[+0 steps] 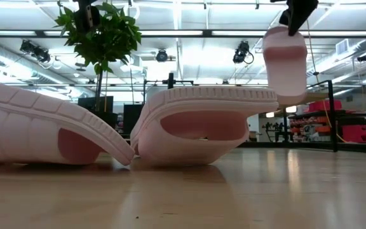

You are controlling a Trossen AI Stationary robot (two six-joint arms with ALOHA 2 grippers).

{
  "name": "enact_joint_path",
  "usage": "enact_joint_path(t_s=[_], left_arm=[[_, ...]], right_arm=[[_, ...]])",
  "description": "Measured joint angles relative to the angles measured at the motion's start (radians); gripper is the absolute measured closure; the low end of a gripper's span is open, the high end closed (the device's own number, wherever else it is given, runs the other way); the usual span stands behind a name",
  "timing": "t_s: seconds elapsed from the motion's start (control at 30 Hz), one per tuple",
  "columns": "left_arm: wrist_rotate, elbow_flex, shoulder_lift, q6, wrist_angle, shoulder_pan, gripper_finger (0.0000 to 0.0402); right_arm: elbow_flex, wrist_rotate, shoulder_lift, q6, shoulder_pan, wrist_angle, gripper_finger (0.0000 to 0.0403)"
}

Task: Pick and place slides into the shelf
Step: Put the right pink slide on the shelf

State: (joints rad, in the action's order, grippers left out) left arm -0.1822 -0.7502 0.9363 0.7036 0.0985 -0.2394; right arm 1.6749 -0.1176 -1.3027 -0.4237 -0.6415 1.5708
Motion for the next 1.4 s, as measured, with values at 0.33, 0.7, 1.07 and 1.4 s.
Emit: enact_joint_path(t_s=[0.33,0.7,1.07,1.4], left_arm=[[0.0,0.0,0.0,-0.016,0.008,0.0,0.0384],[0.0,0.0,0.0,-0.014,0.011,0.0,0.0377],[0.0,0.0,0.0,-0.011,0.01,0.0,0.0387],[0.0,0.0,0.0,-0.017,0.01,0.0,0.038]], right_arm=[[0.115,0.12,-0.01,-0.033,-0.001,0.001,0.04],[0.153,0.062,-0.03,-0.041,-0.006,-0.003,0.04],[0.153,0.125,-0.059,-0.057,-0.007,-0.003,0.04],[0.153,0.212,-0.125,-0.138,-0.007,-0.002,0.04]])
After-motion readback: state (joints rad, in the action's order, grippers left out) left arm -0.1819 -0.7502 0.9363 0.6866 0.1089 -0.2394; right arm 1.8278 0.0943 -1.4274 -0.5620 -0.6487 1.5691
